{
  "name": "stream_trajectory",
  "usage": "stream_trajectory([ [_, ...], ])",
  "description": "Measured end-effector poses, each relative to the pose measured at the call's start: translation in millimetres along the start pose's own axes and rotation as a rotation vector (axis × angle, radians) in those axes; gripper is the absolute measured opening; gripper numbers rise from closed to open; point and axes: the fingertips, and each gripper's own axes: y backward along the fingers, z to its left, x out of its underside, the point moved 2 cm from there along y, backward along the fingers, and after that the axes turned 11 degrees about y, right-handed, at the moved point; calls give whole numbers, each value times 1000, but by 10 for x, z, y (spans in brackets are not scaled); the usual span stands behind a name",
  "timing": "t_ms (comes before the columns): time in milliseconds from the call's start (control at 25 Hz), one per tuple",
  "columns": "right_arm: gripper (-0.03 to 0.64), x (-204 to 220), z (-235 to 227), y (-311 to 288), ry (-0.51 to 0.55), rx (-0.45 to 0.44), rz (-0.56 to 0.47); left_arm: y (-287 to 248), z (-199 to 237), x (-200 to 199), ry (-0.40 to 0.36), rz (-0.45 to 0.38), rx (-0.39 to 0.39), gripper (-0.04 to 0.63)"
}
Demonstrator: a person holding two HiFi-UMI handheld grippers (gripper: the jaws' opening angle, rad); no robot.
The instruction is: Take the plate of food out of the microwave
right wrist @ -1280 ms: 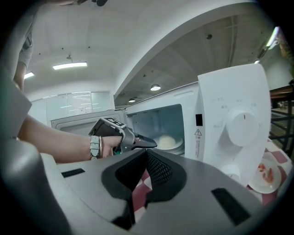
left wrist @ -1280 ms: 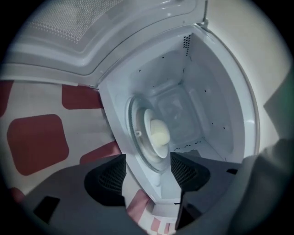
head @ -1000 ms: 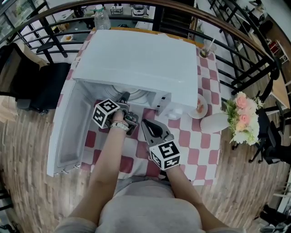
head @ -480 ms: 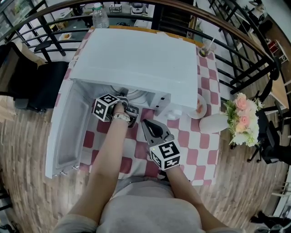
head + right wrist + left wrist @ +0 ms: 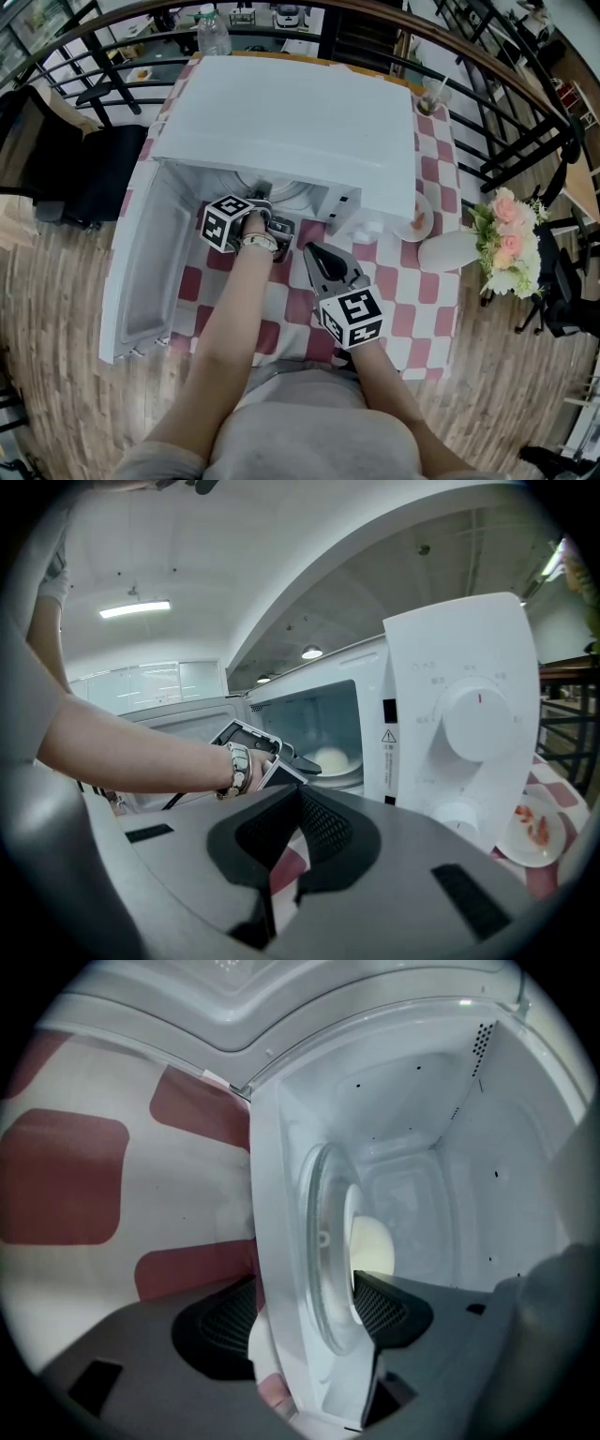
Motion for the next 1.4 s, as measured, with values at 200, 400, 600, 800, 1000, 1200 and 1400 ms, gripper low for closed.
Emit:
stream_trajectory([
  [200, 23, -25, 24, 10, 5, -4, -4, 72, 32, -6, 15, 6, 22, 317],
  [400, 23, -43, 50, 17, 11, -10, -8, 153, 42, -30, 24, 3, 39, 279],
  [600, 23, -61, 74, 34, 17, -12, -10, 238, 62, -36, 30, 3, 49, 245],
  [800, 23, -79, 80, 50, 17, -10, -17, 313, 112, -12, 44, 12, 62, 235],
  [1000, 23, -97, 92, 68, 23, -11, -24, 383, 86, 8, 37, 12, 71, 168],
  [1200, 23, -114, 95, 88, 25, -8, -30, 424, 41, 16, 16, 8, 78, 101],
  [1400, 23, -132, 83, 115, 26, -1, -35, 423, -39, 21, 23, 6, 96, 31],
])
